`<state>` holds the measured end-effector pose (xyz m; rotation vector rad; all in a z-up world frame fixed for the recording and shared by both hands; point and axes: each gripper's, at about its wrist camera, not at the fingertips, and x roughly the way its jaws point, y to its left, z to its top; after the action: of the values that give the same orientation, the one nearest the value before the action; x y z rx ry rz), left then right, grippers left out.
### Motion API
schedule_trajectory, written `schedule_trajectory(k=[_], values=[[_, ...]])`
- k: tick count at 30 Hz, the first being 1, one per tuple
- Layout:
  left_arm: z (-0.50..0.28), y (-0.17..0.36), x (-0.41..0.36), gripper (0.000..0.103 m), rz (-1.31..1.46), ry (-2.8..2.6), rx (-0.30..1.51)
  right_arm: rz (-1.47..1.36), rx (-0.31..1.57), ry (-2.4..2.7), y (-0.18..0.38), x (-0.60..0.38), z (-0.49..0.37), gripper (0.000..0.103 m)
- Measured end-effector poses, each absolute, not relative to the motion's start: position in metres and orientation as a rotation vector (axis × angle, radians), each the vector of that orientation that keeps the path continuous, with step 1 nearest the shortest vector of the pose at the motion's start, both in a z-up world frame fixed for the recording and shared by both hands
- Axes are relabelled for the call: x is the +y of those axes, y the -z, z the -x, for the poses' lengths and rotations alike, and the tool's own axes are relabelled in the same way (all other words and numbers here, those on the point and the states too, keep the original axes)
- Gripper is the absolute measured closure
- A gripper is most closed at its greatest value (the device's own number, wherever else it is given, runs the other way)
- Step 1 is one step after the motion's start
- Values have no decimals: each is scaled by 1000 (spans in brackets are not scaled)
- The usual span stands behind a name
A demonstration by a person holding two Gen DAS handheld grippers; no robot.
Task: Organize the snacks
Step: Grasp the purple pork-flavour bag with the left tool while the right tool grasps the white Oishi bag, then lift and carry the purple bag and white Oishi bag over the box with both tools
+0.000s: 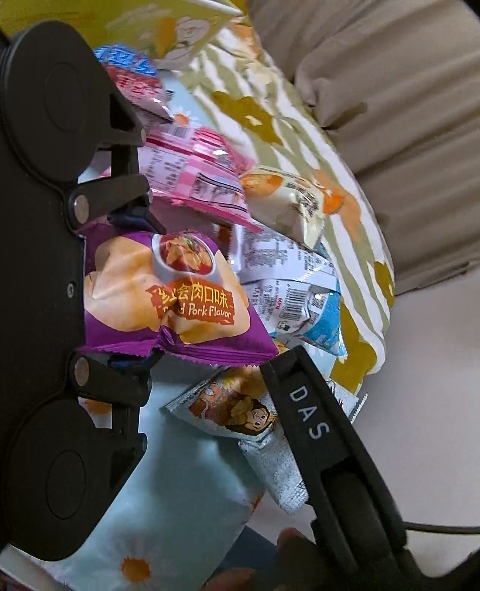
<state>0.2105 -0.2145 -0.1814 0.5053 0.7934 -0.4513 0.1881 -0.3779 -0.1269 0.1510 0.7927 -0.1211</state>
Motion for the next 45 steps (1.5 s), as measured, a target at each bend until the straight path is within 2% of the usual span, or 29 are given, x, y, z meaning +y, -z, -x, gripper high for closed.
schedule_trajectory(k=[11,16,22,32,45], values=[[-211,172,-197,40,-385,422,866,-114,812,102,137,-369,-199,9],[-209,171,-196,40,-372,416,866,-47,819,83,143,-362,-202,27],[-205,164,-192,41,-336,414,866,-47,819,71,138,-362,-196,35],[-189,131,-185,41,-270,428,811,-78,808,112,113,-364,-169,35],[-164,45,-121,41,-141,300,650,-112,673,-12,34,-323,-158,35]])
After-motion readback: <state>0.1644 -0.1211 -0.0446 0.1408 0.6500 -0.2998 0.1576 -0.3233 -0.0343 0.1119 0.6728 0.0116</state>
